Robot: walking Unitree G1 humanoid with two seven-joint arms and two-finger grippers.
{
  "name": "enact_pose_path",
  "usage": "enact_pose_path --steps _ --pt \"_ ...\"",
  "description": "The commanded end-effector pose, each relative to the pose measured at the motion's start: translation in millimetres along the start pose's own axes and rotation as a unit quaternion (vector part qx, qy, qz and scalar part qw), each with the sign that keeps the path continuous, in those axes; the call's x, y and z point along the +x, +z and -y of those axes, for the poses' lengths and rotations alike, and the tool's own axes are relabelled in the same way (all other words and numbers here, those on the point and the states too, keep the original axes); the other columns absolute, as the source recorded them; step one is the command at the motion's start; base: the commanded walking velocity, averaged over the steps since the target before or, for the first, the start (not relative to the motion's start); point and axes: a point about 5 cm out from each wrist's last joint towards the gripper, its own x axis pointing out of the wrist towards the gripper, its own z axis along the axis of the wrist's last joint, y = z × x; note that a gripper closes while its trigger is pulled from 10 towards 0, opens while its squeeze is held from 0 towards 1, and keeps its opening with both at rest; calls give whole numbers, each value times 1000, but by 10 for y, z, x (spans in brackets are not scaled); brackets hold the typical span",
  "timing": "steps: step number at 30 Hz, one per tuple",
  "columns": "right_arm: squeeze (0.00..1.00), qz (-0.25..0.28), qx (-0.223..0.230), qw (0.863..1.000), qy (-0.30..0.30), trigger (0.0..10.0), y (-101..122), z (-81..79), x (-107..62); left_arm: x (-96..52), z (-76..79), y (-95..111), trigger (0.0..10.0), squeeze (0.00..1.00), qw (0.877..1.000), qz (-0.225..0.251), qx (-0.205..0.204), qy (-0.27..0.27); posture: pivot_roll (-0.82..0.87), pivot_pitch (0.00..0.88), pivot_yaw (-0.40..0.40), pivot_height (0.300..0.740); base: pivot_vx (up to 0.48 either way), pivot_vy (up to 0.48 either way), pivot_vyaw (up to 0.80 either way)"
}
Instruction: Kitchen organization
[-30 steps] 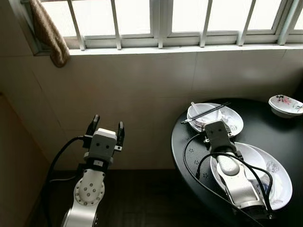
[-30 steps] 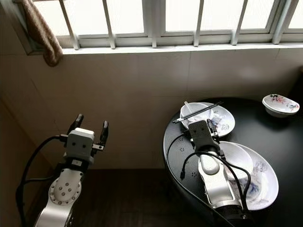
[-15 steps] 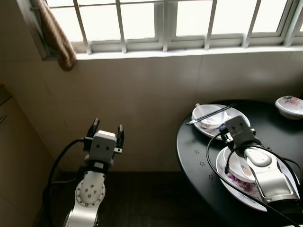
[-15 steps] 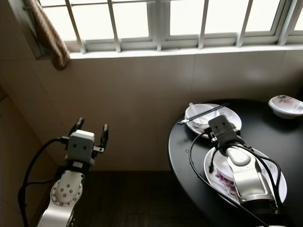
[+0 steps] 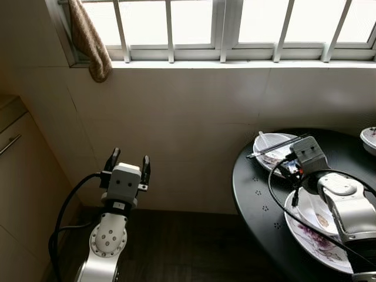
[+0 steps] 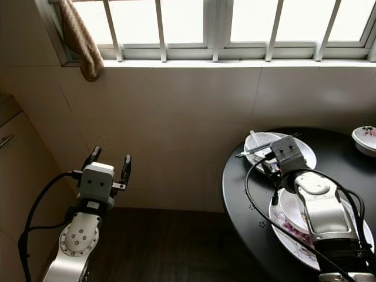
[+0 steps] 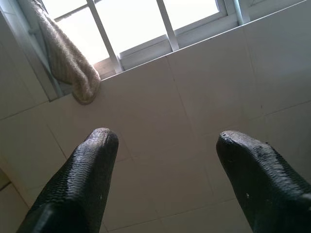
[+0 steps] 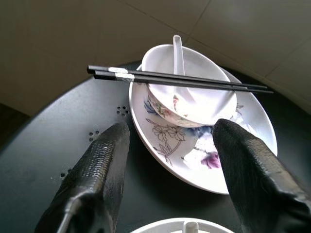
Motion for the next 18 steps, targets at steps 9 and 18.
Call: enact_pose_path --steps 9,18 --pt "0 -43 -6 999 -20 10000 -197 150 -70 21 -6 -35 10000 0 1000 -2 3 -6 -67 0 15 740 0 0 0" --pt "0 -74 13 997 -13 10000 -352 180 -66 26 -11 -50 10000 0 1000 -3 5 -11 -67 0 17 740 0 0 0"
